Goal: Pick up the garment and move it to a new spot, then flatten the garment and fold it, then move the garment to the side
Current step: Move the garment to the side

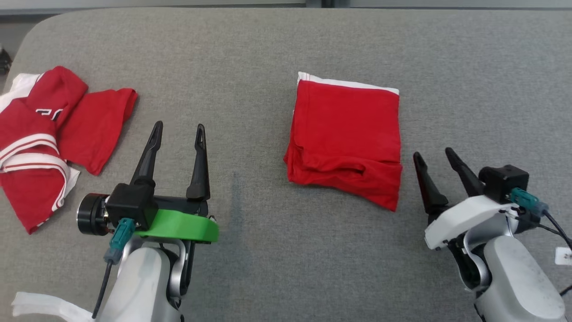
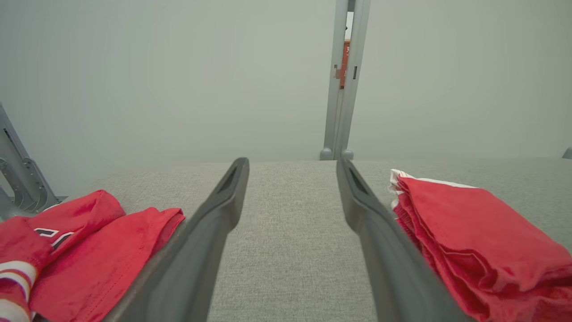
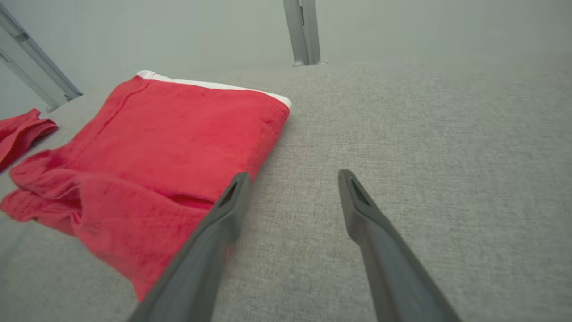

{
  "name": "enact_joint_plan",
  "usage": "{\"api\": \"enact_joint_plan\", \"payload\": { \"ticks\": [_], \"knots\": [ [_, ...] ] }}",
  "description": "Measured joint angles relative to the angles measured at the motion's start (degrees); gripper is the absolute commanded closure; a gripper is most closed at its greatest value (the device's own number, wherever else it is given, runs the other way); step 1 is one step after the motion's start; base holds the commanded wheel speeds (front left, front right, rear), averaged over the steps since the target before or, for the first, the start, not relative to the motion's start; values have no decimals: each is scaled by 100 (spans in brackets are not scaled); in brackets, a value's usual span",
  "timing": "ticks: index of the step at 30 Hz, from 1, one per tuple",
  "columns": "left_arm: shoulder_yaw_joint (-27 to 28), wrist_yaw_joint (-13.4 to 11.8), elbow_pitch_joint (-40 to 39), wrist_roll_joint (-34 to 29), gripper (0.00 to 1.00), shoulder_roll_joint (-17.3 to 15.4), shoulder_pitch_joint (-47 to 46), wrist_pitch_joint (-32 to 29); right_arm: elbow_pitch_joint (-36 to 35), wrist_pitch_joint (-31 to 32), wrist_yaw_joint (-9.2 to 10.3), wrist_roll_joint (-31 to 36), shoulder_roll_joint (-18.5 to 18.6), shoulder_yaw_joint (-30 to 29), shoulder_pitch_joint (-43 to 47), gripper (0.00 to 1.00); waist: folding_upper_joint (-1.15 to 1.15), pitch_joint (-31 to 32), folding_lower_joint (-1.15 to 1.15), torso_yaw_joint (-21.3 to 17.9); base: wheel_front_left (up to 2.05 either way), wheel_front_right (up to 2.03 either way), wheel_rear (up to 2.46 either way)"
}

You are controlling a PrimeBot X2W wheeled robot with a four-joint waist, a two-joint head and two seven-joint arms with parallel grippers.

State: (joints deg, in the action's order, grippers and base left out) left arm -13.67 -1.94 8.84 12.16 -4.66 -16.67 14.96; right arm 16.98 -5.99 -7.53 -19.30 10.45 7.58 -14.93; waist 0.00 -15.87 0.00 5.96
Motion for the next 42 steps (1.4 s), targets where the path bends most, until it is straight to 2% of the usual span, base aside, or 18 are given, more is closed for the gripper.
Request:
{"api": "enact_joint_plan", "payload": {
  "ticks": [6, 7, 8, 9, 10, 15, 22, 31, 38, 42],
  "knots": [
    [5, 42, -35, -42, 0, 69, -45, 5, 1046, 4, 0, -369, -57, 620, -688, 0, 0, -217, 0, 291, 0, 0, 0],
    [4, 47, -37, -52, 0, 79, -46, 7, 1189, 46, 1, -471, -52, 721, -766, 7, 0, -241, 0, 329, 0, 0, 0],
    [8, 49, -37, -63, 0, 87, -47, 7, 1270, 86, 0, -547, -38, 784, -826, 51, 0, -256, 0, 356, 0, 0, 0],
    [11, 49, -42, -63, 0, 100, -47, 7, 1362, 119, 0, -625, 5, 860, -904, 78, 0, -270, 0, 383, 0, 0, 0],
    [16, 51, -45, -64, 0, 111, -46, 7, 1425, 133, 0, -710, 51, 925, -962, 100, 0, -276, 0, 400, 0, 0, 0],
    [68, 67, -91, -119, 0, 133, -34, 7, 1481, 82, -3, -940, 208, 1287, -1097, 100, 0, -250, 0, 325, 0, 0, 0],
    [155, 138, -208, -226, 0, 143, -42, 9, 1444, -145, -3, -1082, 665, 1746, -1283, 100, 0, -273, 0, -51, 0, 0, 0],
    [-9, 285, -360, -433, 0, 148, -422, 16, 2084, -386, -3, -1392, 1641, 1913, -1965, 100, 0, -612, 0, -626, 0, 0, 0],
    [-238, 379, -477, -581, 0, 148, -786, 16, 3055, -521, -3, -1379, 2570, 1696, -2704, 100, 0, -1141, 0, -844, 0, 0, 0],
    [-342, 399, -575, -655, 0, 148, -966, 16, 3563, -586, -3, -1214, 2951, 1548, -3191, 100, 0, -1439, 0, -891, 0, 0, 0]
  ]
}}
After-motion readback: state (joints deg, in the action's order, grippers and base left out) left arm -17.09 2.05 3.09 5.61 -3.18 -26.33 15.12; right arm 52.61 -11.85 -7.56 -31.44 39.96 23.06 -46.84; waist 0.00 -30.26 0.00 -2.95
